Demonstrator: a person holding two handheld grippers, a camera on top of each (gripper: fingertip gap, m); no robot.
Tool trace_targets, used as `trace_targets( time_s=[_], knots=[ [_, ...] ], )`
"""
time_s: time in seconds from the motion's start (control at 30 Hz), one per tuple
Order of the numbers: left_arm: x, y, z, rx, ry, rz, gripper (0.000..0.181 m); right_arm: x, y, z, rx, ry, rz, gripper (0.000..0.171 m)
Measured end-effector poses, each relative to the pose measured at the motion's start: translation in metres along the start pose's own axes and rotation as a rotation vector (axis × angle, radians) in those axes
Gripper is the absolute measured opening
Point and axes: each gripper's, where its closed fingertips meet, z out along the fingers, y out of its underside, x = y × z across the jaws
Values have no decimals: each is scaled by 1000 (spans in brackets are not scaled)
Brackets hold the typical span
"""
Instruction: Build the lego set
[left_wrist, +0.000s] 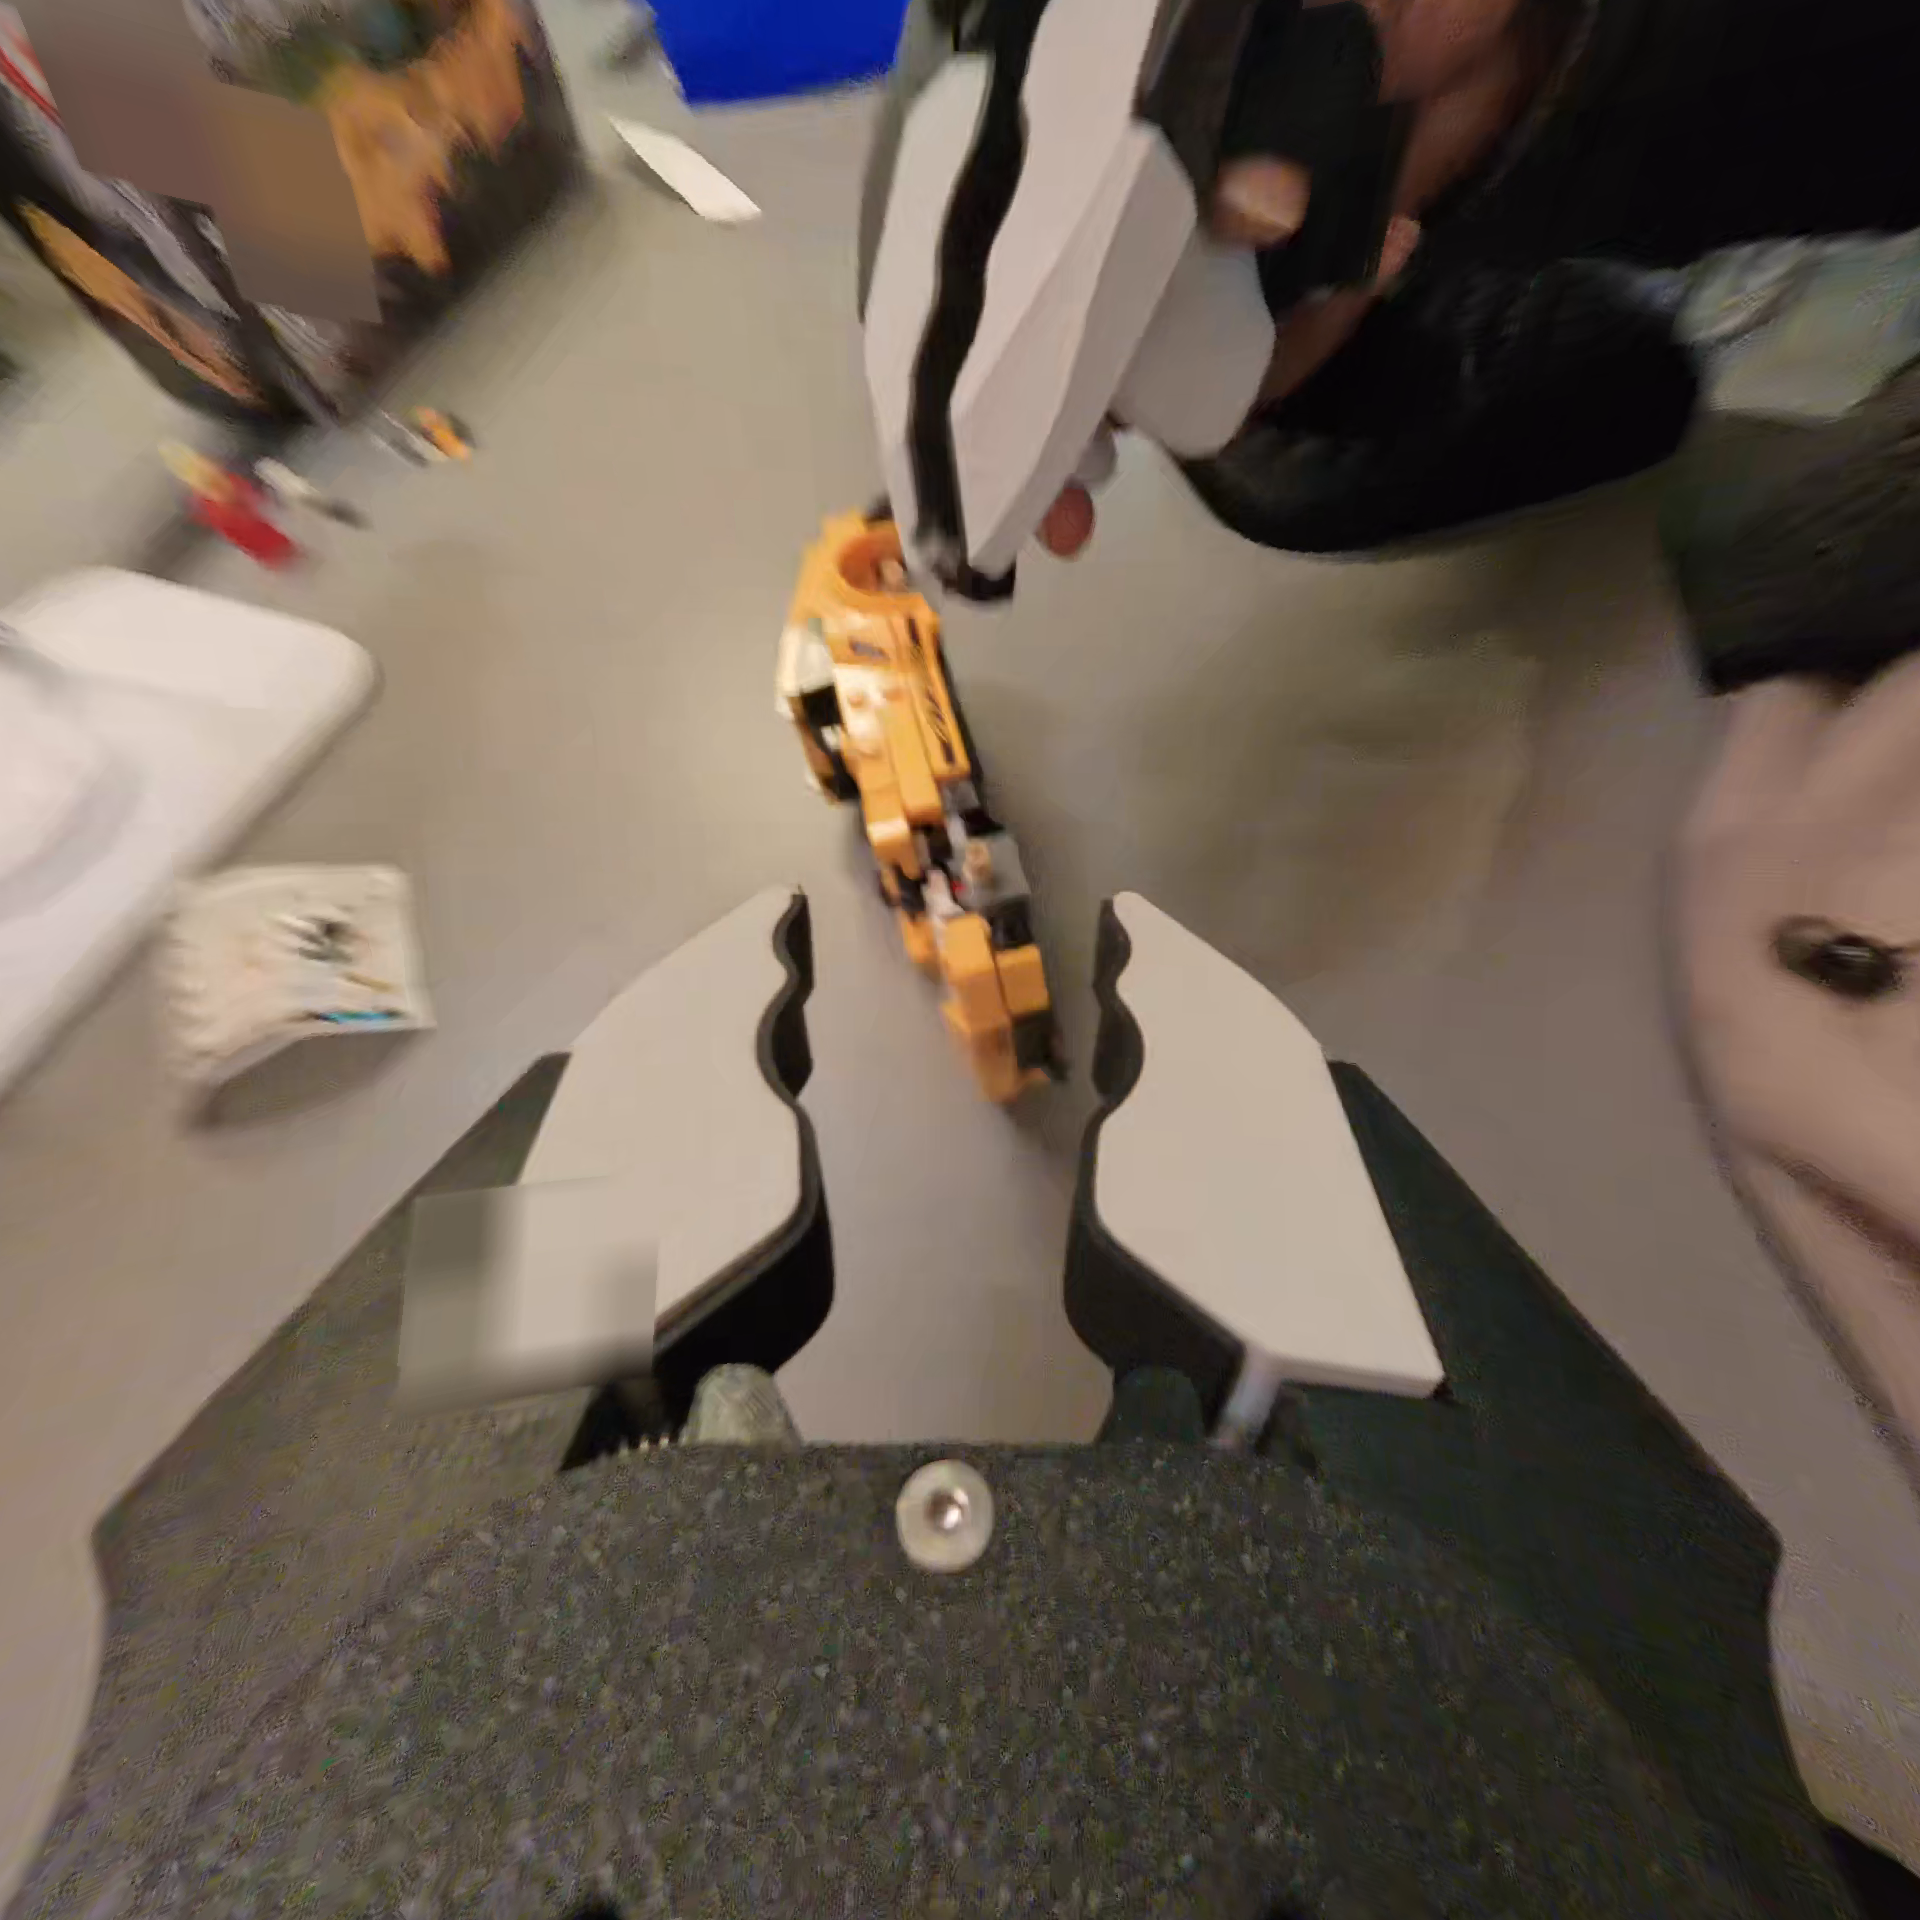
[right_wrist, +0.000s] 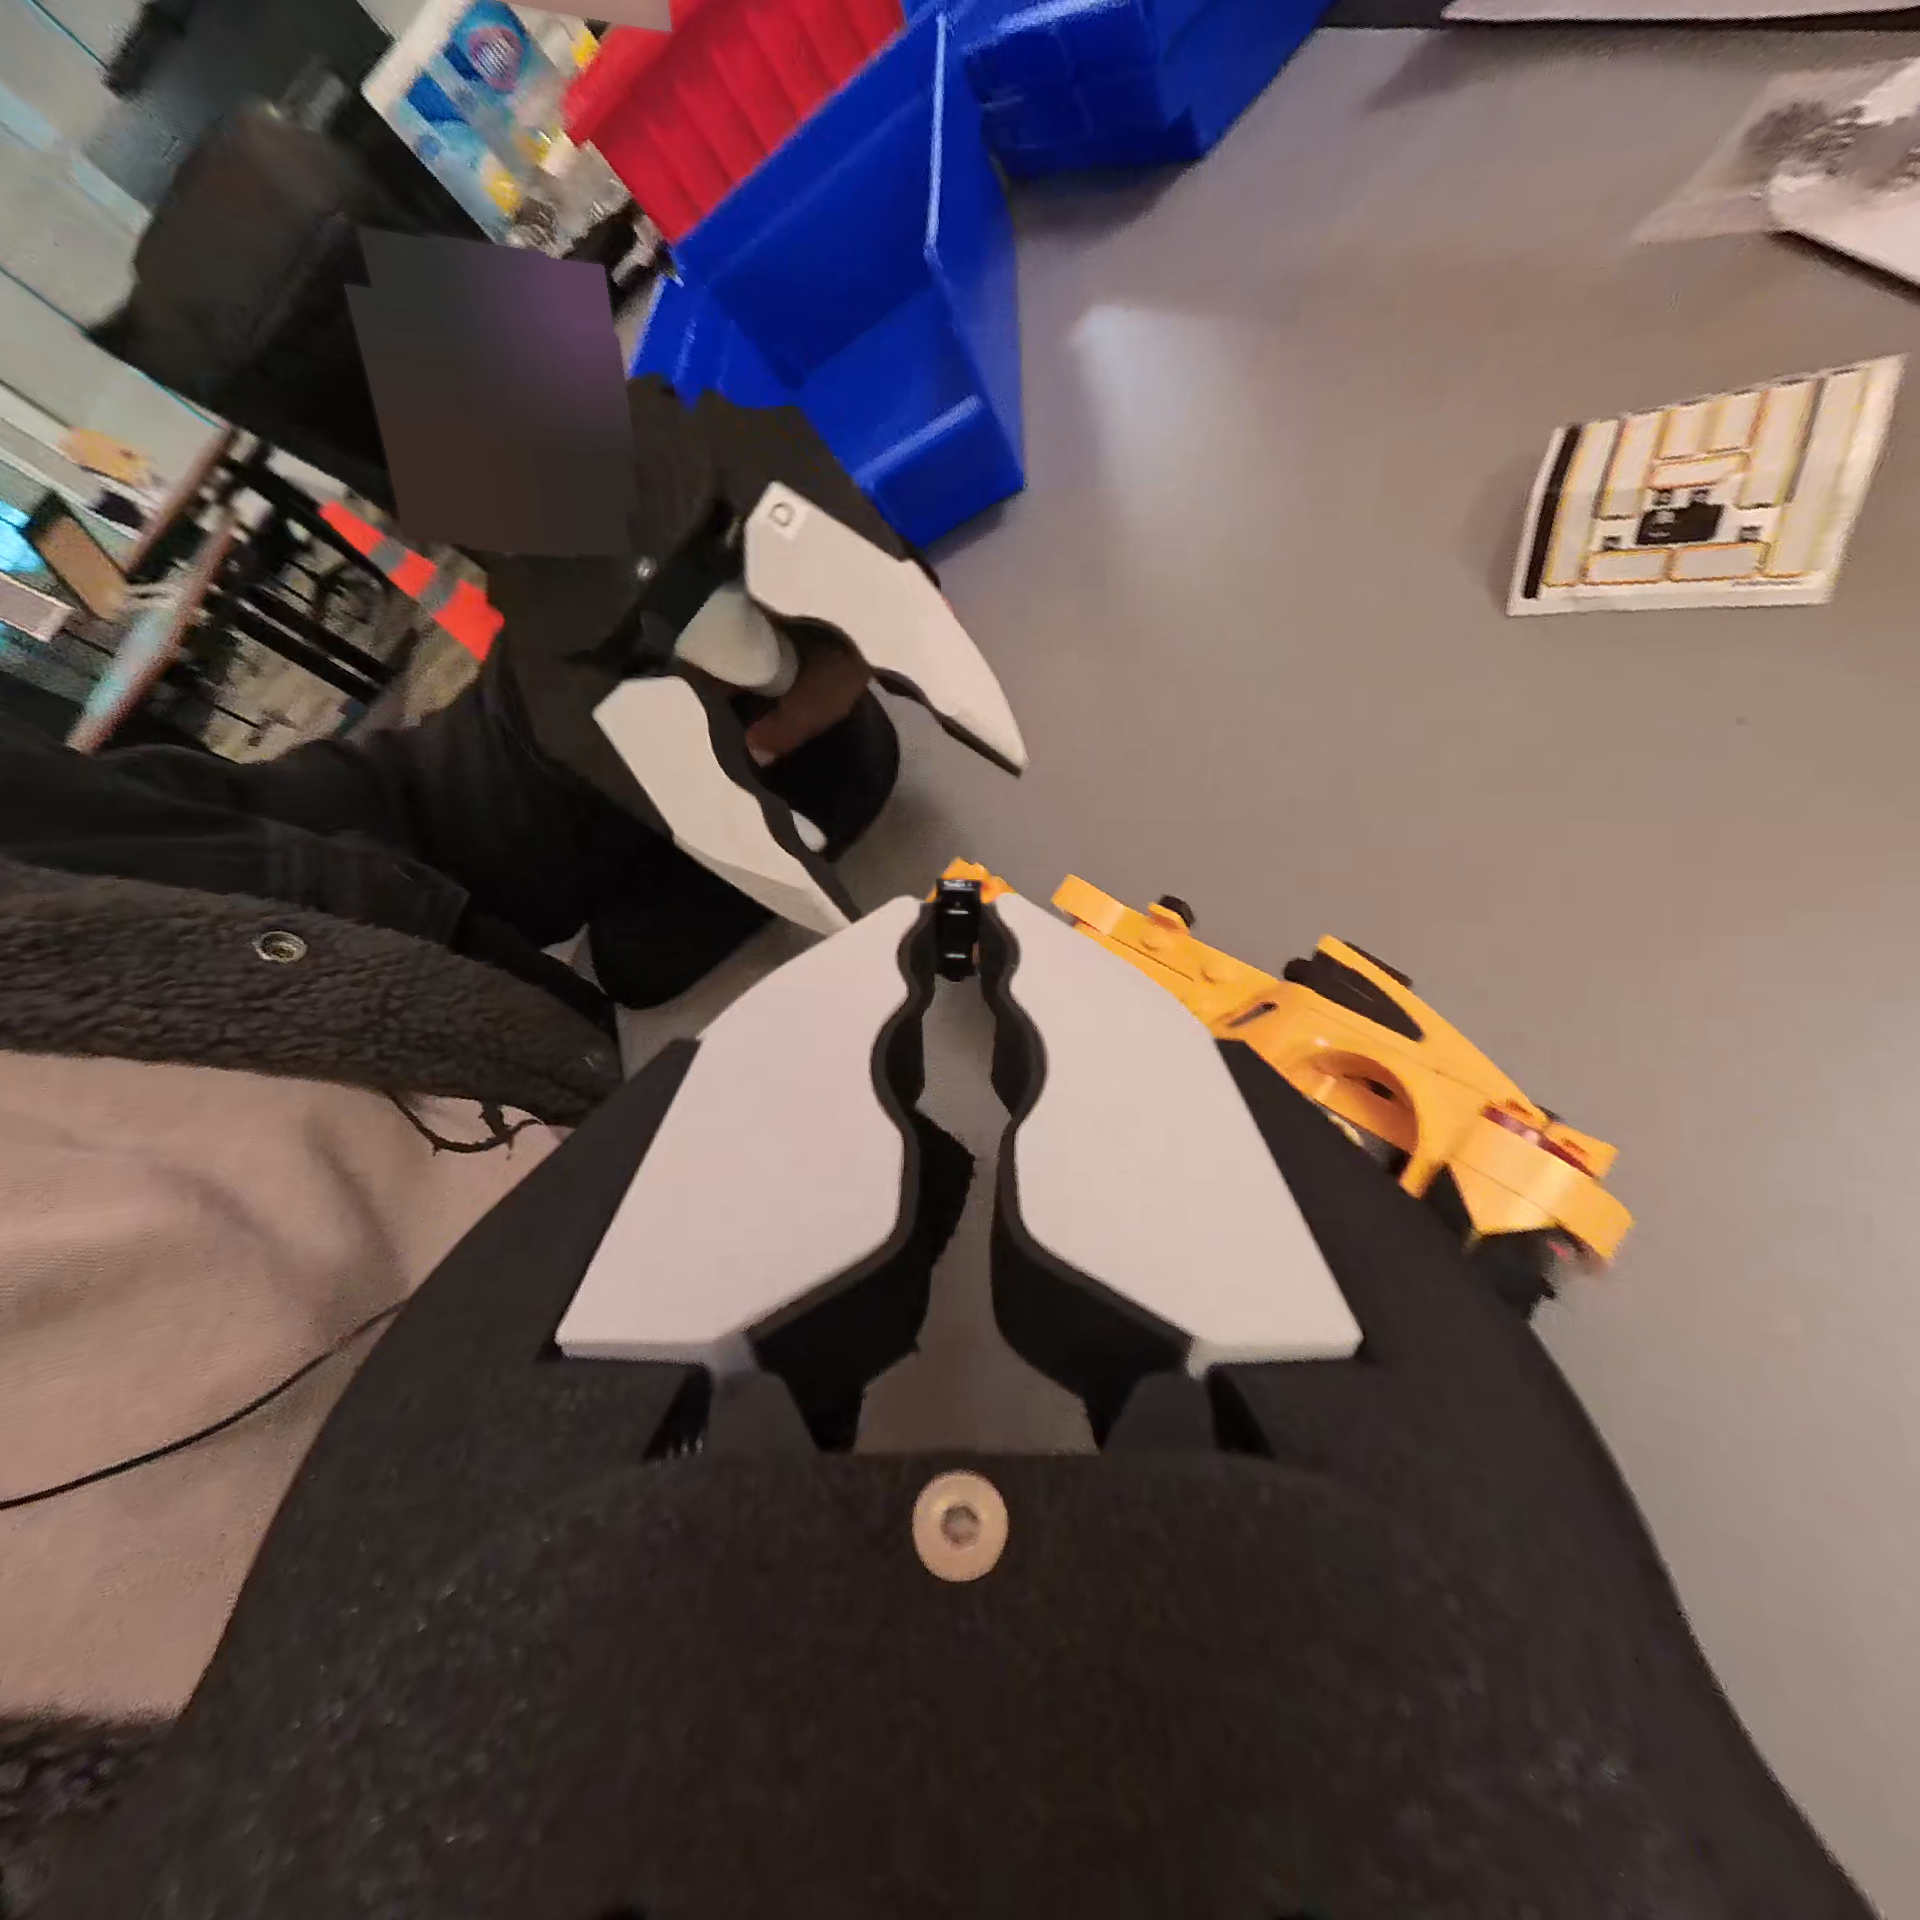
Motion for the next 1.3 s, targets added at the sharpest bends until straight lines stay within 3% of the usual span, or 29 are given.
trace_targets(
  time_s=[0.13,0.33,0.57,0.77,0.87,1.03,1.17,1.3],
  knots=[
    [10,32,10,-95,160,-132,56,5,11,-1,-82,38,-17,8],
    [24,39,28,-166,123,-44,30,9,24,5,-118,-20,62,8],
    [60,20,40,-108,220,-56,31,-23,4,-10,18,-432,296,7],
    [82,10,43,-41,331,-74,35,-38,-2,-24,92,-573,258,8],
    [85,5,38,-12,361,-81,37,-36,4,-23,50,-519,217,7],
    [82,-1,24,9,423,-58,35,-11,31,-17,-188,-149,2,7],
    [59,6,24,-48,362,-28,33,-6,42,-14,-353,61,-131,7],
    [45,10,37,-57,336,-56,34,-4,45,-10,-454,165,-175,7]
  ],
)
